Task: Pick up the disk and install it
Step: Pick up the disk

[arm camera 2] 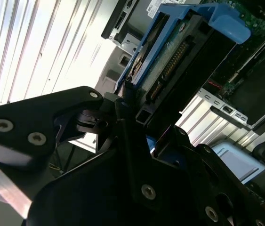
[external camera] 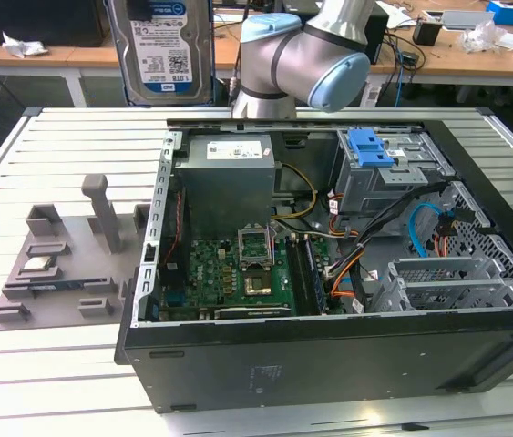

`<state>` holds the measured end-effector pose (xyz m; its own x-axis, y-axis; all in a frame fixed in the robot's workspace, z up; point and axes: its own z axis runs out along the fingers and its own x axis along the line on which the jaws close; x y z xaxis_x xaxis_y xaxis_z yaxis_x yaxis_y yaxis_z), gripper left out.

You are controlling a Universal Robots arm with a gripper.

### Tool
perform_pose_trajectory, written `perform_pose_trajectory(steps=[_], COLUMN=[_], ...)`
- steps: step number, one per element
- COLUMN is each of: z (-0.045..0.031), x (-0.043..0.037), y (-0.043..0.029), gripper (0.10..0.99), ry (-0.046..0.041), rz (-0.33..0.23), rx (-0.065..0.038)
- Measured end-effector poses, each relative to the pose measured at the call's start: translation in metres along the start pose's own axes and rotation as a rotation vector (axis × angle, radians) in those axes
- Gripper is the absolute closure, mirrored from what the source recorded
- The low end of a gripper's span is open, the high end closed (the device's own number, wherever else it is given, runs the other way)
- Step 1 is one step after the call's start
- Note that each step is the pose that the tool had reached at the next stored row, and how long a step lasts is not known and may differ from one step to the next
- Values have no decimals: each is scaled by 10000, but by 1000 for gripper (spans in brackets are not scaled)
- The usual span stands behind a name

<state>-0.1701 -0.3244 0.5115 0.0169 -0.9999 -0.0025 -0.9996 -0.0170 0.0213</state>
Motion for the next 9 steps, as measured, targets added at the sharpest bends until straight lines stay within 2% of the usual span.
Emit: perform_pose_trajectory(steps=[1, 2, 7, 9], z=[-1, -2, -3, -5], x=[0, 0, -1, -1], y=[-68, -100, -202, -270], gripper=[722, 722, 722, 722], ry=[0, 1, 0, 0], rz=[-1, -1, 0, -1], rx=[0, 0, 0, 0])
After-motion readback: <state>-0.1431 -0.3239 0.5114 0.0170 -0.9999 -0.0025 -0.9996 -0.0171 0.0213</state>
